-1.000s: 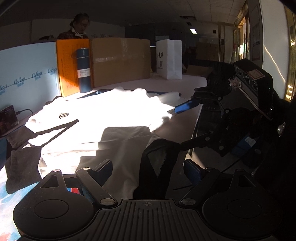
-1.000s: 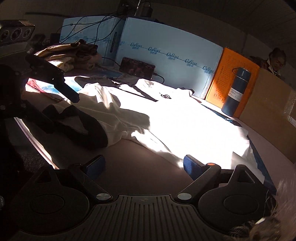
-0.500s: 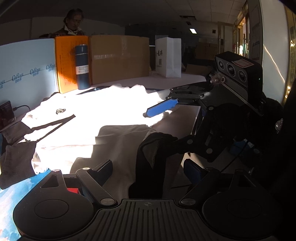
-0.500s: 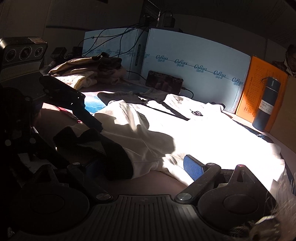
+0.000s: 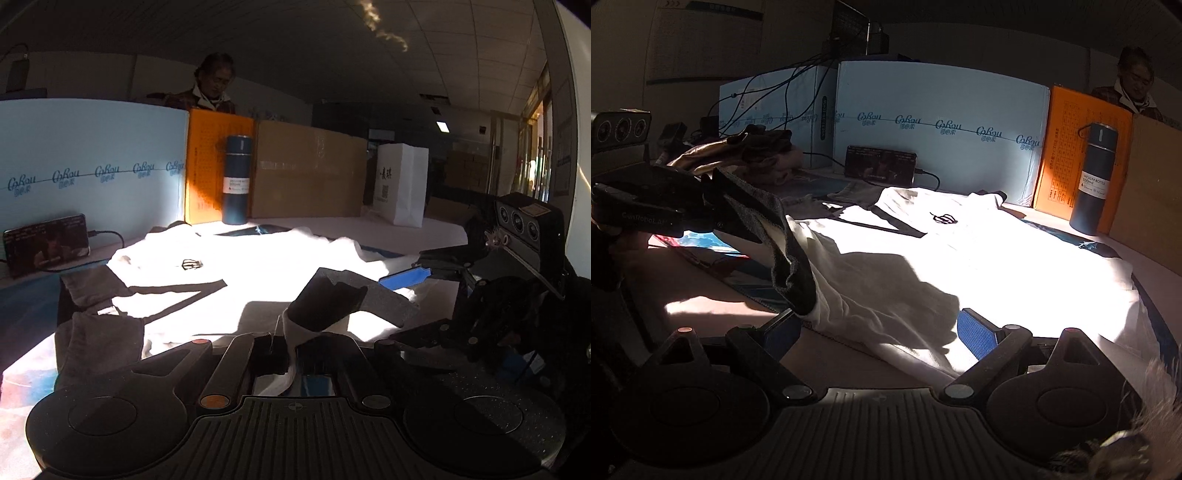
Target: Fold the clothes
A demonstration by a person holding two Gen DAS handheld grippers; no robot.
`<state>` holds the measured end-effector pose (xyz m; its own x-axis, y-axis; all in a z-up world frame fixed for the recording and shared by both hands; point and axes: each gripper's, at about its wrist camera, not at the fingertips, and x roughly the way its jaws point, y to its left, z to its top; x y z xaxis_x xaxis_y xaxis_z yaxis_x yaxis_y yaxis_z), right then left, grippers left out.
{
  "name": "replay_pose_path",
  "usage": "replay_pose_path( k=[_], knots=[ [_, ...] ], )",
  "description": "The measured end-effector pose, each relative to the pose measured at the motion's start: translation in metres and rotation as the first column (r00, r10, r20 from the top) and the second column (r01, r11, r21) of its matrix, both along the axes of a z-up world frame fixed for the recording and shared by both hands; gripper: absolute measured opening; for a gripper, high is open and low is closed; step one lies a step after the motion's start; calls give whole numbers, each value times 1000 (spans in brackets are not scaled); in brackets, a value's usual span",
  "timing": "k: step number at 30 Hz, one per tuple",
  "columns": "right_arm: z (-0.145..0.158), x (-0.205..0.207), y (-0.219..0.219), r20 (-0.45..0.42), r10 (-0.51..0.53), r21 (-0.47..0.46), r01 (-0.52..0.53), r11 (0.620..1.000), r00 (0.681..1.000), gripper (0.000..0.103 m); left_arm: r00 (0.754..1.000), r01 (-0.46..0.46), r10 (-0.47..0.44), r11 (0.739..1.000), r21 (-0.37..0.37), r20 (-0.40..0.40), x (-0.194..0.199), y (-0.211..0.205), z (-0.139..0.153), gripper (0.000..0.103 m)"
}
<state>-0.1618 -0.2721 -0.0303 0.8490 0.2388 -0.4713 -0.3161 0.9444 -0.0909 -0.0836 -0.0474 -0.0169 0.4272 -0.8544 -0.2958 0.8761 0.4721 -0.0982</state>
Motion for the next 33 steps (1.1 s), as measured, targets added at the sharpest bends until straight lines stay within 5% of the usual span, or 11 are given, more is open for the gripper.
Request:
replay_pose_path(
  k=[8, 11, 14, 17, 20, 22, 24, 26, 27, 28, 33],
  knots=[
    [-8, 2, -71, -81, -291, -100, 283, 954, 953, 89, 999, -38, 37, 996, -85, -15, 17, 4, 10, 2],
    [-7, -4, -96, -92, -379, -117, 368, 923, 921, 88, 1000, -10, 8, 998, -64, -28, 18, 2, 6, 0],
    [-5, -13, -91, -87, -356, -153, 341, 928, 930, 88, 997, 53, -53, 999, 2, -47, 16, -3, -1, 1],
    [-6, -13, -81, -75, -326, -181, 309, 934, 942, 88, 996, 84, -81, 994, 74, -45, 12, -10, -11, 10],
    [-7, -7, -80, -73, -313, -161, 299, 941, 947, 88, 995, 99, -94, 986, 134, -44, 9, -16, -20, 29],
    [-7, -3, -76, -70, -296, -157, 282, 946, 953, 88, 994, 104, -101, 985, 137, -31, 7, -19, -21, 48],
    [-7, 0, -73, -67, -277, -154, 264, 952, 959, 88, 994, 113, -111, 986, 123, -23, 6, -22, -18, 50],
    [-7, 1, -69, -71, -254, -148, 242, 959, 964, 88, 992, 128, -126, 987, 97, -21, 7, -25, -16, 49],
    [-7, 2, -68, -73, -245, -144, 233, 962, 967, 84, 990, 138, -137, 987, 79, -18, 7, -26, -14, 39],
    [-7, 2, -67, -75, -236, -140, 224, 964, 969, 80, 991, 131, -131, 989, 70, 1, 4, -25, -14, 0],
    [-6, -1, -77, -91, -211, -62, 206, 977, 973, 48, 996, 82, -81, 996, -22, 34, -2, -13, -8, 0]
  ],
)
